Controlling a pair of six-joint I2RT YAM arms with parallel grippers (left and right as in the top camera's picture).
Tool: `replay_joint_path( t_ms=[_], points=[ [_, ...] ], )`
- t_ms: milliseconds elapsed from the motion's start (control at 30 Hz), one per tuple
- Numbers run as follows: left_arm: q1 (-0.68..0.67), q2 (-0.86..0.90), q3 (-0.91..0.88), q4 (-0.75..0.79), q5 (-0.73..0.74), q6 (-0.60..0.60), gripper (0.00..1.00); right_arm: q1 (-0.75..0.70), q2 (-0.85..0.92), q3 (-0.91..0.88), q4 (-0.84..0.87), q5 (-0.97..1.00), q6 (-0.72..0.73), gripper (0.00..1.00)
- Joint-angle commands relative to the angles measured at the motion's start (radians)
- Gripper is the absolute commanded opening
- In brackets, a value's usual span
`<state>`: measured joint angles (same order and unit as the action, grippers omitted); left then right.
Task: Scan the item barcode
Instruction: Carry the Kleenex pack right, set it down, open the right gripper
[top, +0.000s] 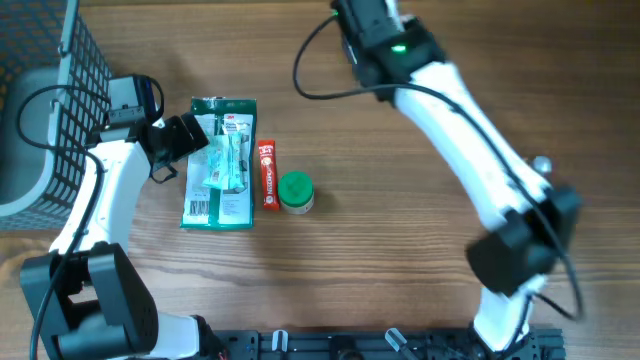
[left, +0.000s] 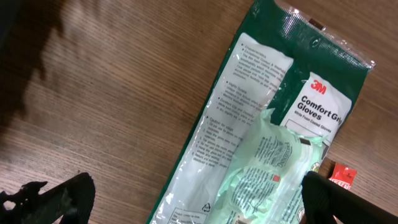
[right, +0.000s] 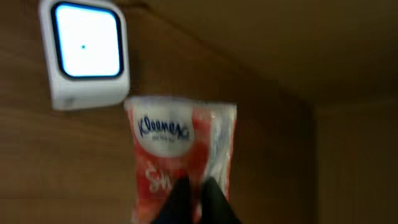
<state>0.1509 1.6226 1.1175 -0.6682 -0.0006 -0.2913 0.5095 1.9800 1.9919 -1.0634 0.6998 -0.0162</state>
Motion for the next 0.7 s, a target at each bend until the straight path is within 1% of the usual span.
replay_joint_path(
  t_ms=[0,33,67,167,367,467,500,533,567,667],
  points=[
    [0.004,-0.021,0.009,0.003,0.008,-0.005,1.0,-0.055,-0.026,0.0,-0.217,-0.246,0.347,0.08],
    [0.004,-0.021,0.009,0.003,0.008,-0.005,1.0,-0.082,-0.021,-0.012,-0.317,-0.292,0.383,0.08],
    [0.004,-0.021,0.009,0.003,0.008,-0.005,1.0,-0.097,-0.02,-0.029,-0.355,-0.309,0.401,0.08],
    [0.004,-0.021,0.009,0.003,0.008,-0.005,1.0,-0.134,-0.02,-0.113,-0.398,-0.335,0.41,0.08],
    [0.004,-0.021,0.009,0.003,0.008,-0.005,1.0,-0.18,-0.02,-0.341,-0.383,-0.336,0.412,0.08],
    [0.004,-0.021,0.009,0.003,0.008,-0.005,1.0,-0.185,-0.02,-0.438,-0.341,-0.336,0.411,0.09],
    [0.004,-0.021,0.009,0.003,0.008,-0.005,1.0,-0.185,-0.02,-0.464,-0.325,-0.336,0.41,0.11],
    [0.004,-0.021,0.009,0.003,0.008,-0.005,1.0,-0.185,-0.02,-0.494,-0.304,-0.335,0.409,0.18],
    [0.004,-0.021,0.009,0.003,0.008,-0.005,1.0,-0.185,-0.02,-0.514,-0.286,-0.335,0.409,0.21],
    [0.004,-0.021,0.009,0.003,0.008,-0.005,1.0,-0.185,-0.02,-0.561,-0.231,-0.336,0.409,0.41]
  ],
)
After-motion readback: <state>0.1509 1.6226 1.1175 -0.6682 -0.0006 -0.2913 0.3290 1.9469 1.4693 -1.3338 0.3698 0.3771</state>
